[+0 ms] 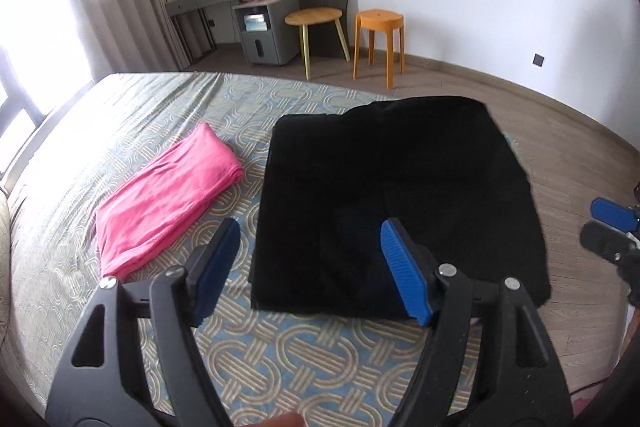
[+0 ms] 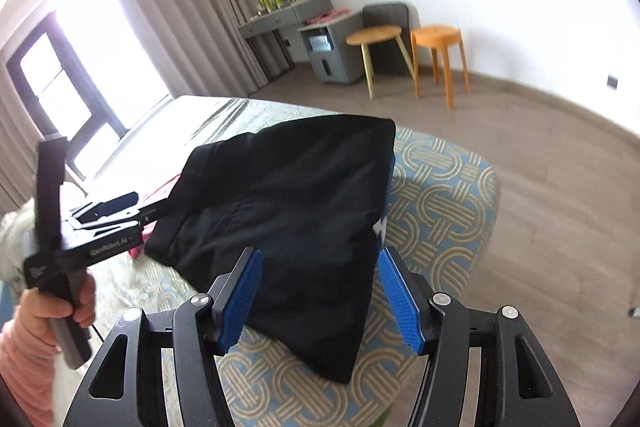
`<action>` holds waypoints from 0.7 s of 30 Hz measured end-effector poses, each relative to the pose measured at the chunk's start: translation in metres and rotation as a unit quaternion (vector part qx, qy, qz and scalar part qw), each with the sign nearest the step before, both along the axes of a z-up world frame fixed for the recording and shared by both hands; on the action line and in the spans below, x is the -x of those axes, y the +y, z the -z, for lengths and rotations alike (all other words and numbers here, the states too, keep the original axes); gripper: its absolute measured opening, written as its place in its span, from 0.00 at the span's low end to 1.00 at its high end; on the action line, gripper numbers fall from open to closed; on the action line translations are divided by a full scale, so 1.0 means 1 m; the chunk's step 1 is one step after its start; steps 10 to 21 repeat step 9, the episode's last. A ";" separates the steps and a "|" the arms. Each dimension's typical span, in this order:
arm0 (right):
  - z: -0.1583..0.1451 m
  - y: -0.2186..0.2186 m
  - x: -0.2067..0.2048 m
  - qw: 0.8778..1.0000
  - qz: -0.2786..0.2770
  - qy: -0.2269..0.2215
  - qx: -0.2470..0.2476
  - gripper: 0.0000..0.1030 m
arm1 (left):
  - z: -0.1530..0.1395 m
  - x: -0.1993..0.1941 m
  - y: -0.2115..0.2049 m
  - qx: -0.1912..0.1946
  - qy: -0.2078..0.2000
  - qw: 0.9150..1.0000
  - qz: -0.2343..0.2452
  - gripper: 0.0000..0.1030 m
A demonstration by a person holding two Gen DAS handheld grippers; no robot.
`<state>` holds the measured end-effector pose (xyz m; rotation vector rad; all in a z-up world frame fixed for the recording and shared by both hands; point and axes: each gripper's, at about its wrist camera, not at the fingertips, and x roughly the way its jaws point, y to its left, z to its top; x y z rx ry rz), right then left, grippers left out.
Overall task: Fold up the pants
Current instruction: 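Lower the trousers onto the bed and open both grippers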
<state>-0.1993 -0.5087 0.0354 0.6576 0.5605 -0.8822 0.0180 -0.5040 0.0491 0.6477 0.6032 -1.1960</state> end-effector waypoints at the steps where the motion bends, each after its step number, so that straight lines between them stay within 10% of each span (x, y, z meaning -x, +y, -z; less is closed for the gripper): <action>1: -0.002 0.011 -0.001 1.000 0.004 0.007 0.011 0.60 | -0.003 0.005 0.008 0.005 0.001 1.000 0.004 0.80; 21: -0.009 0.060 -0.006 0.999 0.004 0.021 0.035 0.61 | -0.025 0.035 0.063 0.042 -0.007 0.999 0.031 0.80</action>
